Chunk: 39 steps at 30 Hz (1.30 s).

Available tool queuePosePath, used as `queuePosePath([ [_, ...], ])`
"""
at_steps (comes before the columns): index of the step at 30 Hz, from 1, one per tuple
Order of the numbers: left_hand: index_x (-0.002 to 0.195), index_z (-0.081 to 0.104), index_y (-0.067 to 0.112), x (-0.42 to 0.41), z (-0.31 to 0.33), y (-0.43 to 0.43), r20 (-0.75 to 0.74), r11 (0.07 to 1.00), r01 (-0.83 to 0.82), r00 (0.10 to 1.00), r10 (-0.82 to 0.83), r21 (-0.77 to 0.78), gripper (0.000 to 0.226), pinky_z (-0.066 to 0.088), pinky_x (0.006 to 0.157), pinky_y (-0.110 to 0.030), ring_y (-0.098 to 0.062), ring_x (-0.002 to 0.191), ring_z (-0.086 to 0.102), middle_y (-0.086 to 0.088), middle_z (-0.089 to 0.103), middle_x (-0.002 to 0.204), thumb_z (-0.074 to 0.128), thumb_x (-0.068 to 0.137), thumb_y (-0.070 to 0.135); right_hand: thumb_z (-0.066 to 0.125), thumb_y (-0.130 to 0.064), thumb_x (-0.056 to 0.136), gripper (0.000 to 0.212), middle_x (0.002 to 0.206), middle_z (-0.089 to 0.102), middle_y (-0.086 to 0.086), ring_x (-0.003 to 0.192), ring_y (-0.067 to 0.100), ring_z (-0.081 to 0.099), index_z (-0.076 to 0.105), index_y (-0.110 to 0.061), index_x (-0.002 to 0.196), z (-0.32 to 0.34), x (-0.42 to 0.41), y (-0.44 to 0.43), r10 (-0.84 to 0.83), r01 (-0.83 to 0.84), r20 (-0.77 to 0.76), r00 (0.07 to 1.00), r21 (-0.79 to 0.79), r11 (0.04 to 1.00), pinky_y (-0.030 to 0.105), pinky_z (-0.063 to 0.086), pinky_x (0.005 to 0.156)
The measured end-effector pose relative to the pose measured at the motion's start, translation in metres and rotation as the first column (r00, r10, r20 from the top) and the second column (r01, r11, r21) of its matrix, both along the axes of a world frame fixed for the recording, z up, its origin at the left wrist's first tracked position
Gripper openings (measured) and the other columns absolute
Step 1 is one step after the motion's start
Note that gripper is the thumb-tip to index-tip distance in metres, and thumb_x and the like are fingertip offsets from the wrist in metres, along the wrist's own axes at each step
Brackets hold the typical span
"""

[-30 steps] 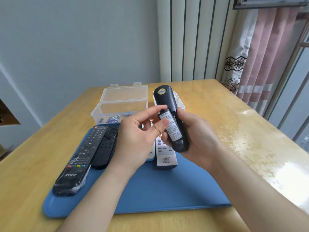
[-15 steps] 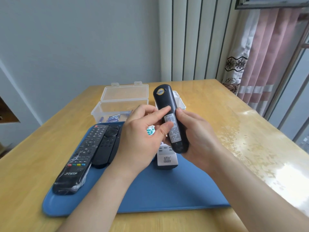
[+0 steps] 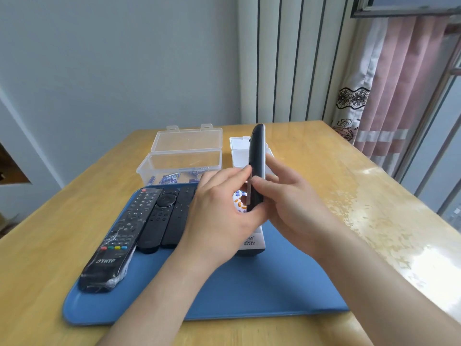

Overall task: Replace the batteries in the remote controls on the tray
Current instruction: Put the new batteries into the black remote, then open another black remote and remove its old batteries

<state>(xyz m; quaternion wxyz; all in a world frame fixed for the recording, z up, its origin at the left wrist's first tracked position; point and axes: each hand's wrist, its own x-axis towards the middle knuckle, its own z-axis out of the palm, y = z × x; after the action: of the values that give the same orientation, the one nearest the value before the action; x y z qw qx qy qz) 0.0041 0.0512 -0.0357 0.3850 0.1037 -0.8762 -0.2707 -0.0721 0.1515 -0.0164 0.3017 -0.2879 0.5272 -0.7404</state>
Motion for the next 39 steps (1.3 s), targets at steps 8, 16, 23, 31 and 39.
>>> queuePosePath([
  [8,0.093,0.064,0.031,-0.001,-0.008,0.003,0.358,0.996,0.078,0.93,-0.088,0.043,0.021,0.044,0.076,-0.024,-0.003,0.083,0.048,0.015,0.061,0.086,0.057,0.084,0.048,0.063,-0.048,0.077,0.042,0.076,0.061,-0.001,0.071,0.022,0.057,0.055,-0.014,0.101,-0.004,-0.022,0.01,0.09,0.685,-0.862,0.498,0.455,0.569,0.033,0.039,0.054],
  [16,0.12,0.059,0.035,0.0,-0.018,-0.001,0.515,0.972,0.043,0.853,0.085,-0.232,0.039,0.037,0.1,-0.033,-0.009,0.116,0.035,0.02,0.053,0.124,0.047,0.089,0.056,0.06,-0.039,0.082,0.032,0.072,0.04,-0.002,0.067,0.025,0.044,0.043,-0.013,0.09,-0.012,-0.031,0.019,0.25,0.765,-0.845,0.473,0.535,0.358,0.031,0.032,0.054],
  [23,0.129,0.045,0.039,0.003,-0.015,0.003,0.582,0.932,0.047,0.792,0.185,-0.36,0.068,0.032,0.099,-0.034,-0.011,0.124,0.033,0.021,0.043,0.132,0.038,0.076,0.081,0.057,-0.043,0.089,0.046,0.1,0.031,0.005,0.06,0.021,0.038,0.046,-0.022,0.129,-0.025,-0.034,0.016,0.373,0.781,-0.802,0.466,0.571,0.252,0.03,0.028,0.05],
  [31,0.126,0.042,0.027,0.005,-0.012,0.014,0.566,0.889,0.059,0.789,0.237,-0.454,0.049,0.046,0.087,-0.036,-0.023,0.111,0.044,0.006,0.052,0.123,0.049,0.085,0.053,0.048,-0.03,0.096,0.022,0.096,0.03,0.005,0.065,0.026,0.04,0.054,-0.016,0.112,-0.028,-0.033,0.015,0.398,0.81,-0.809,0.433,0.543,0.222,0.03,0.035,0.061],
  [39,0.115,0.04,0.024,0.002,-0.007,0.011,0.46,0.889,-0.048,0.842,0.281,-0.456,0.029,0.04,0.064,-0.035,-0.032,0.074,0.053,-0.005,0.066,0.089,0.049,0.091,0.036,0.04,-0.007,0.088,0.021,0.066,0.045,0.004,0.07,0.031,0.047,0.051,-0.011,0.07,-0.027,-0.029,0.002,0.194,0.726,-0.89,0.413,0.45,0.52,0.03,0.032,0.049],
])
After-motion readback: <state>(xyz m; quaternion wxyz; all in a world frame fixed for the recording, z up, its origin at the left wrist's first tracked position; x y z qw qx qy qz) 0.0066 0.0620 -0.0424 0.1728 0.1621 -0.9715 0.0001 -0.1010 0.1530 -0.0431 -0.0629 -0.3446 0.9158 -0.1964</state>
